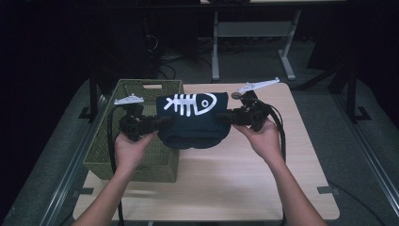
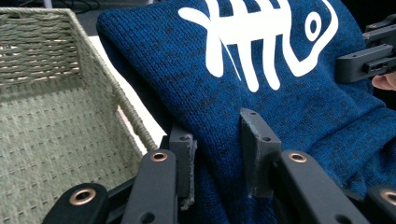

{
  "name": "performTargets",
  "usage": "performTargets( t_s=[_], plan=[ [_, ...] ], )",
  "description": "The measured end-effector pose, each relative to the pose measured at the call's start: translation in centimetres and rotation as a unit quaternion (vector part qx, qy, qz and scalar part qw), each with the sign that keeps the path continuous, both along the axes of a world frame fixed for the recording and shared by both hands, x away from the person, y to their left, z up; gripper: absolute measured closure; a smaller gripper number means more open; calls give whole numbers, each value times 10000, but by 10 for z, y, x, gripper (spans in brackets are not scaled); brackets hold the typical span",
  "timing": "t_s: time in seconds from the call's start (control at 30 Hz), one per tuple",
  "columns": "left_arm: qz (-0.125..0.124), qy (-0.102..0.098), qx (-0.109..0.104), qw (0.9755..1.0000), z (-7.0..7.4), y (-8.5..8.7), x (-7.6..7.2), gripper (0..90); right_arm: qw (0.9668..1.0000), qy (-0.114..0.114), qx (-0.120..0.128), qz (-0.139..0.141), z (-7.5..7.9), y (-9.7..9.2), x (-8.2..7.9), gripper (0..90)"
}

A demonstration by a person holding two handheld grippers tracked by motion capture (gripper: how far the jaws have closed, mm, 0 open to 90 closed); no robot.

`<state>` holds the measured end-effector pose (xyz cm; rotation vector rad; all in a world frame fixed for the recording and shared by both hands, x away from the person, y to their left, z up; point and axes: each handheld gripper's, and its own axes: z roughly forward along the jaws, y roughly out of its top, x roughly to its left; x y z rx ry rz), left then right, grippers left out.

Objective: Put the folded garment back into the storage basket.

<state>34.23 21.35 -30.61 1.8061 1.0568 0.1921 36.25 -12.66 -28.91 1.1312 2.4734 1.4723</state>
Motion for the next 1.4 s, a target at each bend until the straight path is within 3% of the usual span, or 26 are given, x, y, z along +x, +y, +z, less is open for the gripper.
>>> performTargets(
  t_s=[0.83,1.4],
  plan=[
    [344,0,78,9994,5,40,-2,685,9998,10,29,198,4,43,12,721],
    [418,42,114,9991,3,54,-3,682,9996,13,17,265,1,59,15,719]
  ],
)
